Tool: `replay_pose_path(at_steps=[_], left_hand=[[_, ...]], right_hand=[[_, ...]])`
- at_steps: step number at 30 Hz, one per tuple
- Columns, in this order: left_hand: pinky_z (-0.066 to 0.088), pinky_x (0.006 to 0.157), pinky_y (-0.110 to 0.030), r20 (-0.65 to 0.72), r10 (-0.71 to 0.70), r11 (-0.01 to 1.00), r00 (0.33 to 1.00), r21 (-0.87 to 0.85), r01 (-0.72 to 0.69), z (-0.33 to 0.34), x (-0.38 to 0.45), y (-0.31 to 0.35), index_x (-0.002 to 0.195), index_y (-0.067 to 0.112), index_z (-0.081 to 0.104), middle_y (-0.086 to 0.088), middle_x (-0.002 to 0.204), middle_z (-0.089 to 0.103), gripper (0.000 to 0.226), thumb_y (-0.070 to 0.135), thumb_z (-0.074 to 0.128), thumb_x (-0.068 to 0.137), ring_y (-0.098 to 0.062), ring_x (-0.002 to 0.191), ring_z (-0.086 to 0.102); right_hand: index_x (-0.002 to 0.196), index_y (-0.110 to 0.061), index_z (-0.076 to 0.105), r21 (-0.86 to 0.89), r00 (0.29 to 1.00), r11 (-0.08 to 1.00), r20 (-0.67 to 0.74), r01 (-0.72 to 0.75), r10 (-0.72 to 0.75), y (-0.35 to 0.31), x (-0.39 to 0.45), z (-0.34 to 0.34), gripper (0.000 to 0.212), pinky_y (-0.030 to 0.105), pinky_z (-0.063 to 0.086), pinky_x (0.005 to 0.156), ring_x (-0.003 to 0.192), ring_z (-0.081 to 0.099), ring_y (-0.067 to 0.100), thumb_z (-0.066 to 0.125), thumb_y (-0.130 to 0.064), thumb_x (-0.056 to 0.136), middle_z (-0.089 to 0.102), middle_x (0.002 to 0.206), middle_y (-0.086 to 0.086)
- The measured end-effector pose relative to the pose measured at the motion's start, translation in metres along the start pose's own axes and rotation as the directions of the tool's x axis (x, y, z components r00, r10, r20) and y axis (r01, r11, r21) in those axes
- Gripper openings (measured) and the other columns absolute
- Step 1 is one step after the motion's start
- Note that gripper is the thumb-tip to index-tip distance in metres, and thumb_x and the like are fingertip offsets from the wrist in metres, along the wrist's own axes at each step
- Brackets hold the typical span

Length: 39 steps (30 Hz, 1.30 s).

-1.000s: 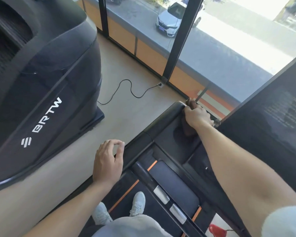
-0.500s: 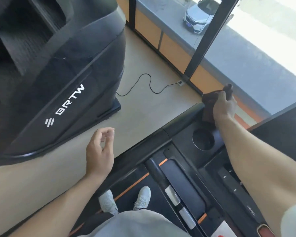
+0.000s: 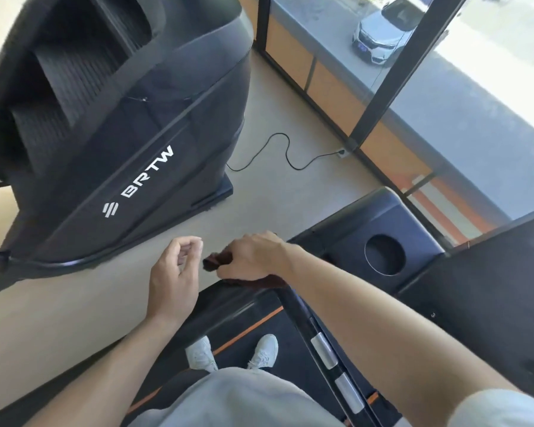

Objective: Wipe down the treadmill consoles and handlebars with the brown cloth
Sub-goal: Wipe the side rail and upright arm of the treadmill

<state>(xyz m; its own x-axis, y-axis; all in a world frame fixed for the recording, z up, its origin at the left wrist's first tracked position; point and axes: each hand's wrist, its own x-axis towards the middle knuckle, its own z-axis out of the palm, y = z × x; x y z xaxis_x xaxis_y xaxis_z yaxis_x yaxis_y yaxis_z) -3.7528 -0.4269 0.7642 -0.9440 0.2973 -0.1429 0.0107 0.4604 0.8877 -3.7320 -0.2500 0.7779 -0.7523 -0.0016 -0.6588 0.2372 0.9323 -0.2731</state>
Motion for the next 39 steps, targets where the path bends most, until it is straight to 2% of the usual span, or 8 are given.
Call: replay_pose_path(at_steps=[5, 8, 14, 17, 20, 25, 29, 39], left_hand=[[0.046, 0.088, -0.022, 0.299, -0.056, 0.993, 0.953, 0.116, 0.022, 0.013, 0.006, 0.013, 0.108, 0.030, 0.066, 0.018, 0.105, 0.068, 0.018, 0.041, 0.052, 0.103, 0.002, 0.102, 0.060], [0.040, 0.078, -0.003, 0.452, -0.048, 0.991, 0.891, 0.131, -0.014, 0.022, 0.006, 0.019, 0.112, 0.031, 0.065, 0.022, 0.104, 0.065, 0.019, 0.041, 0.051, 0.103, 0.014, 0.099, 0.055], [0.043, 0.077, -0.009, 0.328, 0.045, 0.998, 0.944, 0.019, -0.054, 0.029, 0.004, 0.013, 0.106, 0.028, 0.067, 0.018, 0.103, 0.069, 0.017, 0.038, 0.054, 0.102, 0.003, 0.097, 0.062], [0.045, 0.080, -0.015, 0.304, 0.098, 0.995, 0.948, -0.055, -0.086, 0.037, 0.004, 0.014, 0.101, 0.026, 0.068, 0.014, 0.101, 0.070, 0.015, 0.034, 0.056, 0.102, -0.002, 0.096, 0.064], [0.048, 0.082, -0.018, 0.340, 0.158, 0.987, 0.927, -0.072, -0.142, 0.049, 0.000, 0.020, 0.099, 0.026, 0.068, 0.015, 0.099, 0.070, 0.013, 0.033, 0.057, 0.102, 0.001, 0.094, 0.063], [0.049, 0.091, -0.027, 0.463, 0.310, 0.947, 0.831, -0.068, -0.315, 0.073, -0.019, 0.024, 0.102, 0.026, 0.068, 0.014, 0.100, 0.070, 0.012, 0.031, 0.057, 0.101, -0.010, 0.100, 0.063], [0.047, 0.092, -0.029, 0.480, 0.358, 0.923, 0.801, -0.054, -0.381, 0.082, -0.041, 0.026, 0.102, 0.026, 0.066, 0.014, 0.101, 0.067, 0.020, 0.038, 0.052, 0.096, -0.009, 0.100, 0.058], [0.057, 0.093, -0.032, 0.571, 0.227, 0.966, 0.789, -0.029, -0.257, 0.084, -0.100, 0.006, 0.114, 0.034, 0.066, 0.018, 0.108, 0.072, 0.017, 0.030, 0.055, 0.103, 0.000, 0.104, 0.067]], right_hand=[[0.112, -0.036, 0.066, 0.098, 0.956, 0.975, -0.200, -0.200, 0.216, 0.068, -0.018, -0.018, 0.041, 0.033, 0.041, 0.075, 0.098, 0.064, 0.027, 0.055, -0.063, 0.083, 0.066, 0.098, -0.006], [0.118, -0.037, 0.065, 0.250, 0.807, 0.902, -0.406, -0.353, 0.428, 0.131, -0.050, -0.028, 0.050, 0.035, 0.048, 0.084, 0.105, 0.064, 0.029, 0.051, -0.063, 0.078, 0.072, 0.109, -0.002], [0.101, -0.033, 0.065, 0.794, 0.469, 0.605, -0.513, -0.060, 0.719, 0.096, -0.103, 0.019, 0.025, 0.038, 0.052, 0.086, 0.094, 0.065, 0.021, 0.055, -0.042, 0.079, 0.071, 0.092, -0.011], [0.114, -0.035, 0.061, 0.694, 0.492, 0.694, -0.543, -0.193, 0.680, 0.037, -0.107, 0.085, 0.031, 0.040, 0.043, 0.101, 0.115, 0.053, 0.019, 0.056, -0.045, 0.085, 0.065, 0.115, -0.010], [0.148, -0.027, 0.044, 0.557, 0.536, 0.766, -0.560, -0.321, 0.632, -0.007, -0.095, 0.140, 0.064, 0.042, 0.040, 0.109, 0.129, 0.049, 0.024, 0.050, -0.053, 0.090, 0.053, 0.144, -0.002], [0.142, -0.027, 0.044, 0.488, 0.482, 0.738, -0.560, -0.465, 0.674, -0.004, -0.087, 0.144, 0.076, 0.039, 0.045, 0.093, 0.109, 0.061, 0.023, 0.064, -0.059, 0.076, 0.064, 0.125, -0.005], [0.141, -0.032, 0.045, 0.514, 0.526, 0.728, -0.504, -0.455, 0.685, 0.000, -0.096, 0.145, 0.070, 0.038, 0.044, 0.093, 0.112, 0.059, 0.022, 0.068, -0.050, 0.078, 0.062, 0.128, -0.008], [0.137, -0.036, 0.043, 0.574, 0.608, 0.715, -0.419, -0.399, 0.675, 0.021, -0.153, 0.177, 0.062, 0.038, 0.043, 0.095, 0.115, 0.057, 0.021, 0.062, -0.056, 0.082, 0.060, 0.122, -0.007]])
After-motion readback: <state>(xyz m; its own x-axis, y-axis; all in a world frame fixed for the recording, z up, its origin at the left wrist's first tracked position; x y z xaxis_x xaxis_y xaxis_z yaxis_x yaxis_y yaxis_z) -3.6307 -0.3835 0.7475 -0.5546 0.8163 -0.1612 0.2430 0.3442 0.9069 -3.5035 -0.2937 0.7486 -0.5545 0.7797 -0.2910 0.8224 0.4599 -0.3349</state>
